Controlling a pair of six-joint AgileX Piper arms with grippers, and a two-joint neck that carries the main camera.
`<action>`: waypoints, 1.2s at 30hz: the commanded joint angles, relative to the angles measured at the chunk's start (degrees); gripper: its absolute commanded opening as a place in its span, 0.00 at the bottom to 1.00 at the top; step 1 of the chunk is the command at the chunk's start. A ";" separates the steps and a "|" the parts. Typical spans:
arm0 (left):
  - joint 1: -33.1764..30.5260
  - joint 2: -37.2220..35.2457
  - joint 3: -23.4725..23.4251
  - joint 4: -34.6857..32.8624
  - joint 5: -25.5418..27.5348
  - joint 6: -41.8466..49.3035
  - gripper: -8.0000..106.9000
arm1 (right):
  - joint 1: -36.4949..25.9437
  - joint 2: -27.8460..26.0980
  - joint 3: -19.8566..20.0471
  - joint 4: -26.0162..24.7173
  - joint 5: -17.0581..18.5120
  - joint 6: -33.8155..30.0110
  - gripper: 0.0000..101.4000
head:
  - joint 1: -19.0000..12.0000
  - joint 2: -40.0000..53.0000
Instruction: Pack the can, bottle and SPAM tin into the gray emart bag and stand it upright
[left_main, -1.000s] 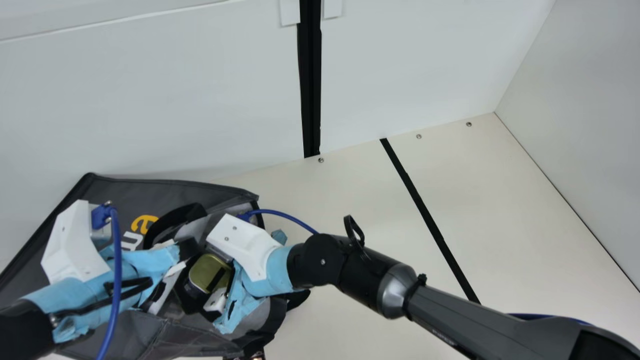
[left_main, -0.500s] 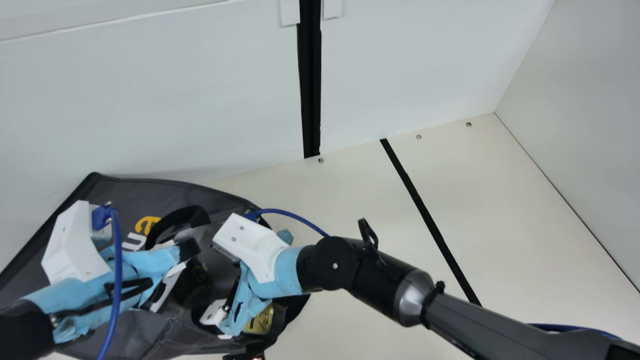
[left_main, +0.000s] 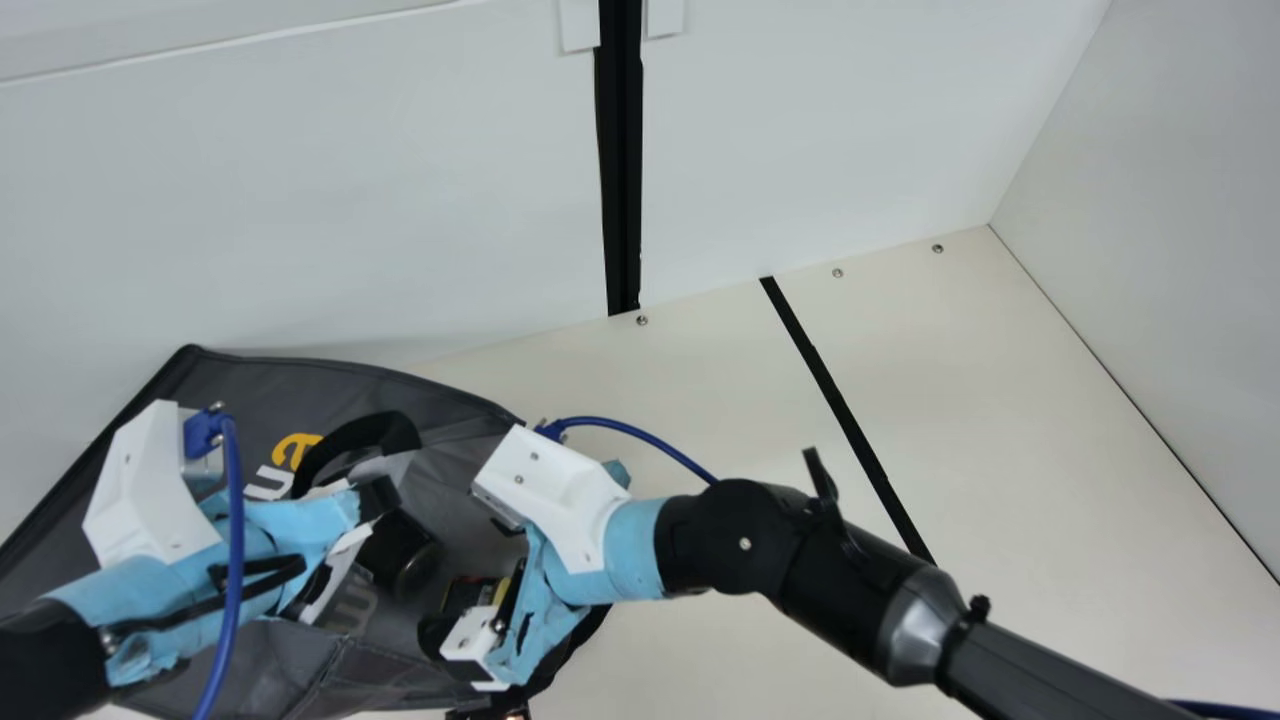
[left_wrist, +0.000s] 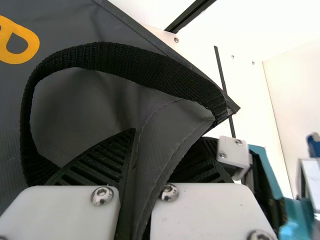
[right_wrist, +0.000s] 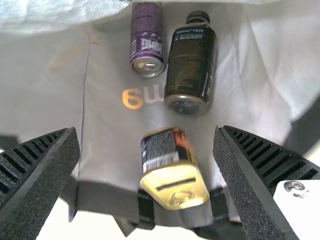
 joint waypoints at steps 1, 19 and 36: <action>0.00 0.00 0.00 0.00 0.00 0.00 0.00 | -0.40 -1.52 0.84 -0.11 0.47 -0.03 0.94 | -1.30 -0.05; 0.00 0.00 0.00 0.00 0.00 0.00 0.00 | -7.24 -13.22 5.65 -2.54 7.39 1.95 0.94 | -1.30 -0.05; 0.00 0.00 0.00 0.00 0.00 0.00 0.00 | -20.47 -22.37 7.44 -4.49 18.93 -2.61 0.94 | -1.30 -0.05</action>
